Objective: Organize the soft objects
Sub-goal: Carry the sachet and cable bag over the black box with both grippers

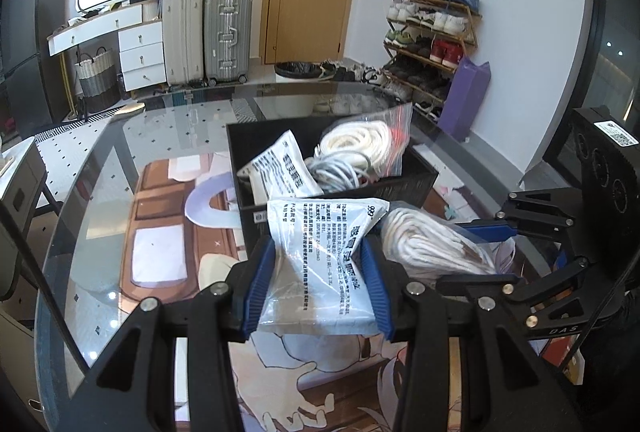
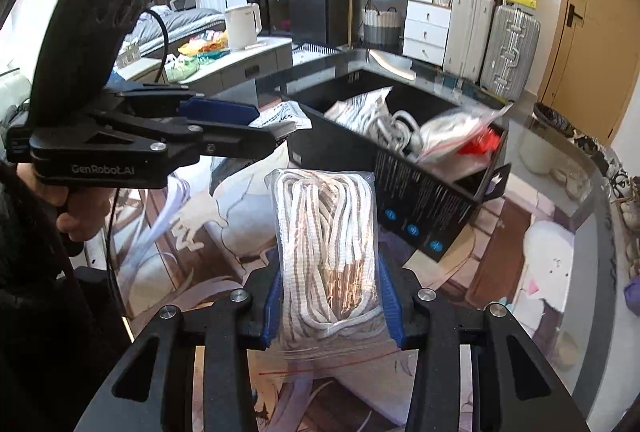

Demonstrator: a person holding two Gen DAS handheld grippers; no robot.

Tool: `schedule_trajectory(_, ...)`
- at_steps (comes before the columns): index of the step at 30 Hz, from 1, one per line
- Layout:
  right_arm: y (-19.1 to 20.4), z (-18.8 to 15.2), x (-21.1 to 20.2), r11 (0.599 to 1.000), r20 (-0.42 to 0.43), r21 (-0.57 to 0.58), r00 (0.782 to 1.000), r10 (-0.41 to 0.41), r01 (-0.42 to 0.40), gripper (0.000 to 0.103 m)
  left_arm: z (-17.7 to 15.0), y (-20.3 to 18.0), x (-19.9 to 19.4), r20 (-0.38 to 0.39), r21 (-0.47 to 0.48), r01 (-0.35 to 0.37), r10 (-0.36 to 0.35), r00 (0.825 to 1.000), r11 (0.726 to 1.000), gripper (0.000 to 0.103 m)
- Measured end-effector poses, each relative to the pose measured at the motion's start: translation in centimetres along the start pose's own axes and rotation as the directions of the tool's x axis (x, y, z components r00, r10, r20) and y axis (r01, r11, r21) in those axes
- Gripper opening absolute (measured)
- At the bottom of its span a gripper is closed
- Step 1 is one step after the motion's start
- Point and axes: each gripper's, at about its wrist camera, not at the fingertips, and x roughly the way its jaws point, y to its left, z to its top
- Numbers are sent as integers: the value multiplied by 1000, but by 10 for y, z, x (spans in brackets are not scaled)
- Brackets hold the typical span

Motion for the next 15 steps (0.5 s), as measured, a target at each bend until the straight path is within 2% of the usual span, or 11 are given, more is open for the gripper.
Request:
schedule_trajectory(9,-2,18,-35,998,81,41,996,-42,39,42,12,11,-6,49,-38,-29,31,998,999,43)
schedule_trajectory(15,-16,41,-39,992,107,99,990,-93,82,42,28,19,-2,83,-77,-37,44,996,996,43)
